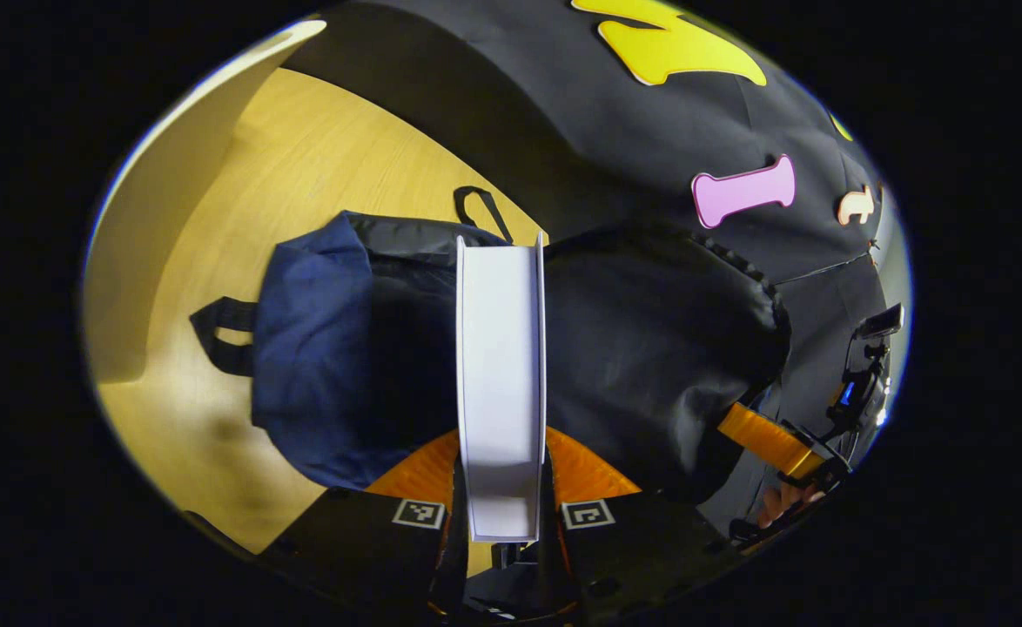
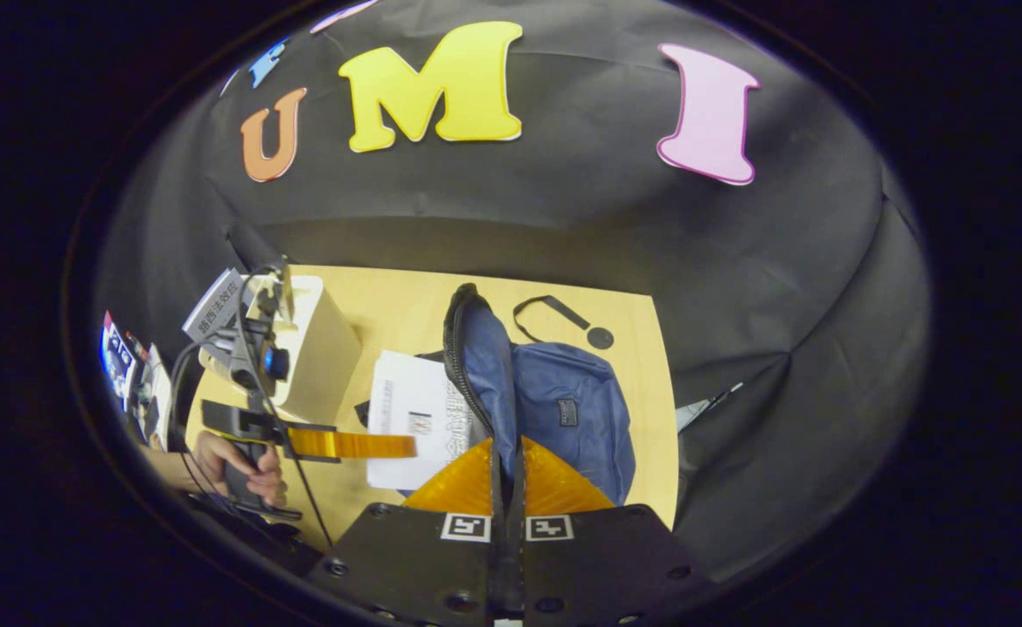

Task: Open the schoolbag, grab two books from the bookshelf and put them into the schoolbag.

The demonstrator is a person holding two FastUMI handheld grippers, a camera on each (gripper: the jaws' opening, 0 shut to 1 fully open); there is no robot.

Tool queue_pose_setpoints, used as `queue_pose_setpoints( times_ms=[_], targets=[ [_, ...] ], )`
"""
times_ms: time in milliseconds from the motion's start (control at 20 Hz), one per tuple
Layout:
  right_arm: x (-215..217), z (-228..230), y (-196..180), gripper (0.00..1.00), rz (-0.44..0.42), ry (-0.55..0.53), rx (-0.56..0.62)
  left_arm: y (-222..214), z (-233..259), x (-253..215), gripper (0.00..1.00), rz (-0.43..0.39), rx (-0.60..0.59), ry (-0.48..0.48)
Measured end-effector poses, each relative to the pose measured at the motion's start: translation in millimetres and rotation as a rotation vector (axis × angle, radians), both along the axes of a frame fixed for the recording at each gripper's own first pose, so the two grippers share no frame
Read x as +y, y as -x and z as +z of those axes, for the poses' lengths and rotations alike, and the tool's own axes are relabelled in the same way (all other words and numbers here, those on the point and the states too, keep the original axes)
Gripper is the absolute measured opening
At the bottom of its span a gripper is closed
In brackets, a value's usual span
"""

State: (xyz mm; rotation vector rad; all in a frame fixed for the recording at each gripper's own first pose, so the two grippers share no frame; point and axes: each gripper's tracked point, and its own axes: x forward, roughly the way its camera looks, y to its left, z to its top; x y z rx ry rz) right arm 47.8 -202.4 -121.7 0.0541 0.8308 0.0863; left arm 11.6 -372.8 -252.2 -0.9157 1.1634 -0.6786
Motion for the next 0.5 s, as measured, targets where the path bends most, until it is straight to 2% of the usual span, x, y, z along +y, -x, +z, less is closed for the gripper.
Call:
queue_pose_setpoints(
  times_ms=[300,350,450,500],
  targets=[
    [10,3,-3,0.00,0.019,0.010,-0.004,-9,-27,-33,0.35,-0.026,0.048,0.119],
    [11,2,-3,0.00,0.022,0.007,0.000,-9,-32,-32,0.35,-0.029,0.051,0.106],
    [11,-2,-4,0.00,0.021,0.006,0.007,-13,-52,-24,0.36,-0.039,0.025,-0.016],
    [12,-5,-4,0.00,0.023,0.005,0.013,-10,-59,-22,0.52,-0.056,0.017,-0.059]
  ],
)
